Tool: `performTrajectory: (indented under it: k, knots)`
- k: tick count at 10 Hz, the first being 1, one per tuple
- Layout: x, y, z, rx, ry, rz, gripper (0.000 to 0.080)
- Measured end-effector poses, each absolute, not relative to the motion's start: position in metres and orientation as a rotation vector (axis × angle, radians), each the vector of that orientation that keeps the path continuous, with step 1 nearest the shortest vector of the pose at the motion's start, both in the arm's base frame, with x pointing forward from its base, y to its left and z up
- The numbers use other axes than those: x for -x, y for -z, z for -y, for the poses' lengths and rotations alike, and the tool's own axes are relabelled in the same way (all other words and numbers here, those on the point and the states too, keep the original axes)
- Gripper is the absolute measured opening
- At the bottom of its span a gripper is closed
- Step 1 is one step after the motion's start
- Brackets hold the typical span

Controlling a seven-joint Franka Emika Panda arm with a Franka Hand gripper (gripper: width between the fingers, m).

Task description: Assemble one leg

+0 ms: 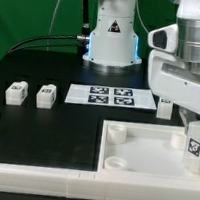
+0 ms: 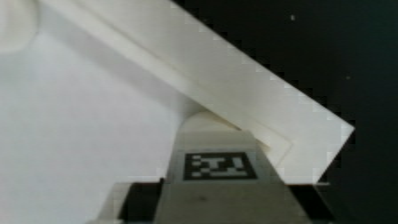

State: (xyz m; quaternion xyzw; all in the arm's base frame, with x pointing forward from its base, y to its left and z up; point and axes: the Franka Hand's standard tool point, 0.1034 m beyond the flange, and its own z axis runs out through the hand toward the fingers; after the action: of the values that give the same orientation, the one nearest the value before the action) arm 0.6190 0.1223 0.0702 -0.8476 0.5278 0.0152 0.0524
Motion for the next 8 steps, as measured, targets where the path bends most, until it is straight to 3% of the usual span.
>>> performTrajectory:
  k: [4, 7, 8]
  knots:
    - [-0.6182, -0.0669, -0.1263, 2.272, -0.098, -1.998, 0.0294]
    - [-0.6182, -0.0668, -0.1266, 2.277, -0.097, -1.991, 0.0294]
    - [-0.6182, -0.0668, -0.1267, 2.298, -0.095, -1.966, 0.0473]
